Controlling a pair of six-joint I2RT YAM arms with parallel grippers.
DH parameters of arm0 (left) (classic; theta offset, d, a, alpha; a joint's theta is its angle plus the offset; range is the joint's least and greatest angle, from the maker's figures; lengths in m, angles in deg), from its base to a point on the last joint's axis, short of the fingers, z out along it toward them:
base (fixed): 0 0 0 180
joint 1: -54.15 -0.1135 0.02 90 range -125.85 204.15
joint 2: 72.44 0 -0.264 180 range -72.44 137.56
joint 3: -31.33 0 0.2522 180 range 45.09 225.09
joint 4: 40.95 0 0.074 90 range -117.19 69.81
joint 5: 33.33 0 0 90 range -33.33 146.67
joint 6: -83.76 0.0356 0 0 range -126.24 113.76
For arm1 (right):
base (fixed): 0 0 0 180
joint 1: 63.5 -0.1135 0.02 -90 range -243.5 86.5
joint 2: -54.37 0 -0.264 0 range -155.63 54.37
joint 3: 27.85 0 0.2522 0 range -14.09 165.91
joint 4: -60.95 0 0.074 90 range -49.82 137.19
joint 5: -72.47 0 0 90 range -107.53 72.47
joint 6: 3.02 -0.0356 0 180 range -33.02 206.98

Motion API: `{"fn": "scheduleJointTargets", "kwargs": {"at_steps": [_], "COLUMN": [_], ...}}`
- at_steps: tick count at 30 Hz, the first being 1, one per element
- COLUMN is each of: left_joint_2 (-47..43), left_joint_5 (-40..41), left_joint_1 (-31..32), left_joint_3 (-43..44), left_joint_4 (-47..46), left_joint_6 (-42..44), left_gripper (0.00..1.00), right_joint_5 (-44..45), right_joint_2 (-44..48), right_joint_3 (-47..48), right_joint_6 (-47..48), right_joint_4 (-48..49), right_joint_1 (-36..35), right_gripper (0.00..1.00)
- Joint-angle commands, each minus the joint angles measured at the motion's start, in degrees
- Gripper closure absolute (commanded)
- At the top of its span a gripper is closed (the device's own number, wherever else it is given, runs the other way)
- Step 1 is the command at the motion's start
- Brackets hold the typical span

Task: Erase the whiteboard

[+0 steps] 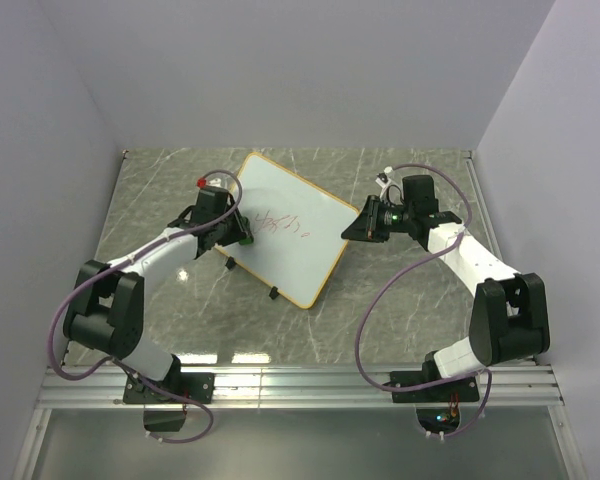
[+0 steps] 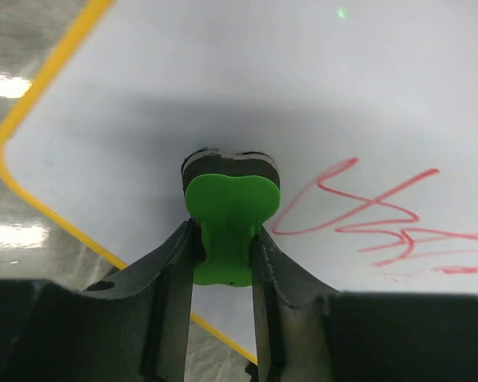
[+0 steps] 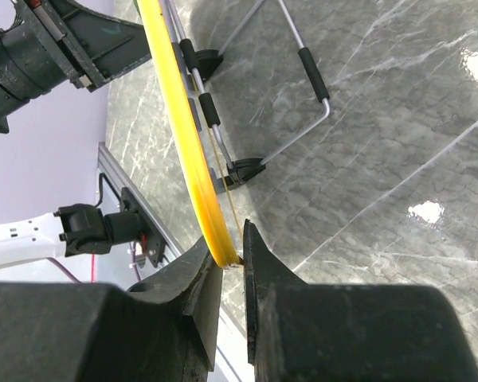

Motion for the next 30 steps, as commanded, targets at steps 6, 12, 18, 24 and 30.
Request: {"fn": "scheduleJointTargets", "kwargs": {"at_steps": [6, 12, 18, 24, 30], "left_joint_2": [0.85, 4.36, 6.12, 6.12, 9.02], "left_joint_5": [-7.69, -9.19, -8.59, -8.58, -8.13], "left_joint_1": [5.44, 14.05, 14.95, 4.59, -4.28], "left_joint_3": [6.12, 11.48, 13.68, 12.19, 11.22], "left_joint_4": [-3.95, -3.7, -2.11, 1.49, 5.54], "left_joint_6": [0.65, -0.76, 0.46, 3.01, 6.36], "left_gripper": [1.0, 1.0, 1.0, 1.0, 1.0], "right_joint_5": [0.23, 0.4, 0.58, 1.19, 1.72], "right_joint_2": [2.09, 1.65, 1.39, 2.0, 2.88], "right_joint_3": [1.17, 0.99, 1.34, 1.61, 1.08], "right_joint_6": [-0.38, -0.91, -1.53, -1.09, -0.74], "right_joint_4": [-1.25, -0.38, 0.07, -0.81, -1.34], "right_joint_1": [-0.77, -1.56, -2.09, -2.53, -2.53], "right_gripper": [1.0, 1.0, 1.0, 1.0, 1.0]}}
